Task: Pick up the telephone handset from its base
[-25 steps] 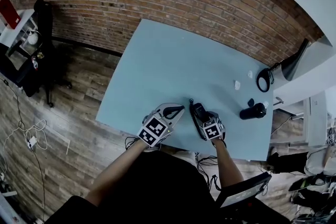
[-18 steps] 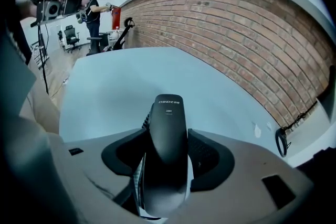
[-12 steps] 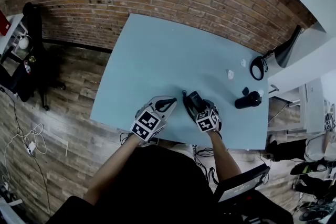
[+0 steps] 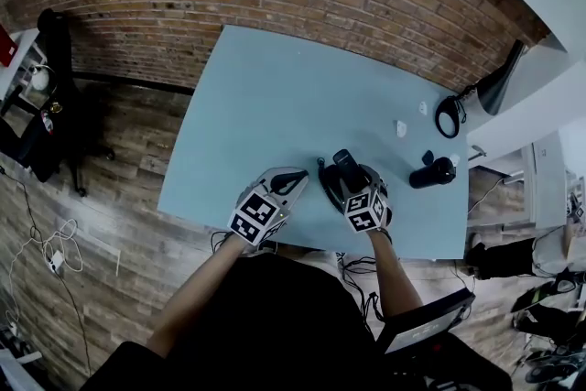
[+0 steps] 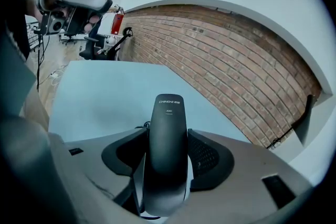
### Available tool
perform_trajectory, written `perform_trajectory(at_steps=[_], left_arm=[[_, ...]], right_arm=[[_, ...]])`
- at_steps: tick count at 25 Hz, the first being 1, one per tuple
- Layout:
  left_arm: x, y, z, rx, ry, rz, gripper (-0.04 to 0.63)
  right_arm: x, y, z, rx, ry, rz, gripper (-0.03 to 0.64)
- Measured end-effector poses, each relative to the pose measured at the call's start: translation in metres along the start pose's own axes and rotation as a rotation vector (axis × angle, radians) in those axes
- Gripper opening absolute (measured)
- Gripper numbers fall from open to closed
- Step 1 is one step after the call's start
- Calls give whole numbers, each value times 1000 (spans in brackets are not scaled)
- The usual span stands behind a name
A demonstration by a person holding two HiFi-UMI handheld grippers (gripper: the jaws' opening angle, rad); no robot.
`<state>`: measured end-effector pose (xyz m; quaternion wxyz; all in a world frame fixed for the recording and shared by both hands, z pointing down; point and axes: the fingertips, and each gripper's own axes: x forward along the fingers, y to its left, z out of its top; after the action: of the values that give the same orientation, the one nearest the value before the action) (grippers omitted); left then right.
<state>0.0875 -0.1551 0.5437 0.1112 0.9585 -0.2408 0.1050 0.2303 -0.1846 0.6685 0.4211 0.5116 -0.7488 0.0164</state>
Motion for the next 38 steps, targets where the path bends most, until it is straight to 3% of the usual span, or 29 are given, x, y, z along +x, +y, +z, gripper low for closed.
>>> perform_trajectory(at_steps=[7,15,22,27,33,38], left_arm=[[-2,0,0,-9,-10,8,17],[-6,13,-5,-136,-32,21,17],[-7,12,-6,-168,-40,13,17],[-11,10,9,-212,-126,-20,17],[-17,9,44,-258,-262,-103,99],[-12,9,61,-377,-318,-204,221]], right_arm=[[-24,-13,44,-98,-111,-85,247],[-52,-22,94,-168,-230,-151,247],[-80,-31,132,-195,-324,-201,247],[-103,-34,160,-224,-395,-242,247],[-125,-26,189,-287,-466,-266,247],[-130,-6,193,-340,-481,-253,247]])
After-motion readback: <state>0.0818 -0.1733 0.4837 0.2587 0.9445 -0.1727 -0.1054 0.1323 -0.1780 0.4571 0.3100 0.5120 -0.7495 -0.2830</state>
